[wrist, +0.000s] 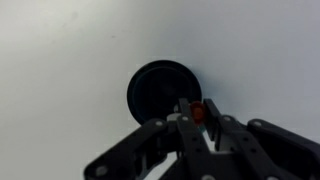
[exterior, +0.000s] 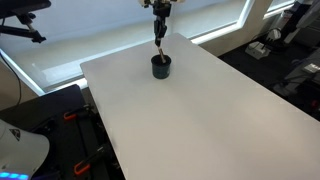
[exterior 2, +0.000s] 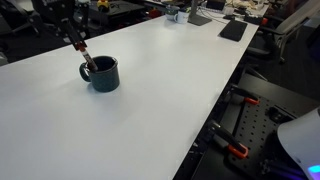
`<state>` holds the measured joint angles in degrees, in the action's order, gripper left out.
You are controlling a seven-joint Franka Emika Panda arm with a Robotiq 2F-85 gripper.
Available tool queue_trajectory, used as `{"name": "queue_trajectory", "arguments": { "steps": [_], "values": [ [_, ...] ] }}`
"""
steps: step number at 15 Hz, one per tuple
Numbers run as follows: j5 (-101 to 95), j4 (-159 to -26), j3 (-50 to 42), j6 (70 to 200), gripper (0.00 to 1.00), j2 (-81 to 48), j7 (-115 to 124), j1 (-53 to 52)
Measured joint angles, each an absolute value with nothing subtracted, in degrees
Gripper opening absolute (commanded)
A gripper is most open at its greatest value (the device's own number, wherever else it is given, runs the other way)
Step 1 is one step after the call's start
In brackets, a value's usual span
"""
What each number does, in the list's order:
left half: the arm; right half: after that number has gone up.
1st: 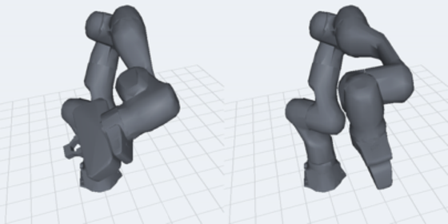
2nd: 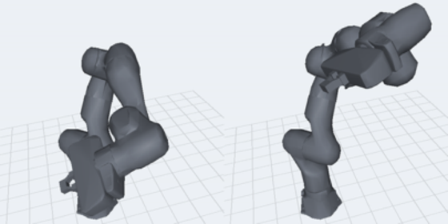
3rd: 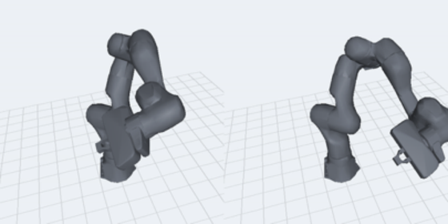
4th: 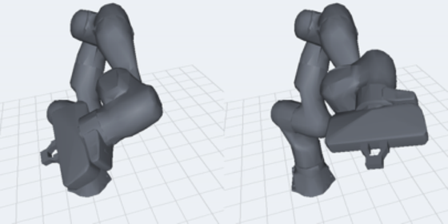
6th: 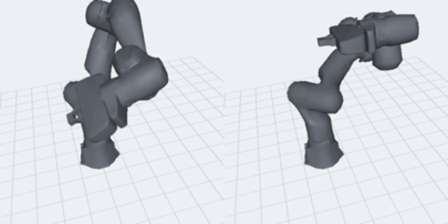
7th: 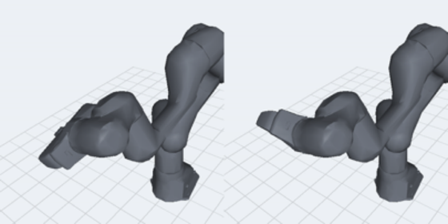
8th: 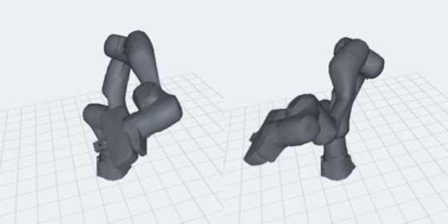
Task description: Remove the marker from the cup
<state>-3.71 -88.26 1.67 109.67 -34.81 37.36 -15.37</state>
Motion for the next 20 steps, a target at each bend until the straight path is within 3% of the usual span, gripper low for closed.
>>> {"name": "queue_trajectory", "arguments": {
  "steps": [7, 20],
  "values": [
    [-3.7, -88.0, 3.2, 110.6, 0.05, -26.9, 37.3, -15.5],
    [-0.7, -94.4, 7.2, 110.8, 0.05, -27.1, 33.7, -17.1]
  ]
}}
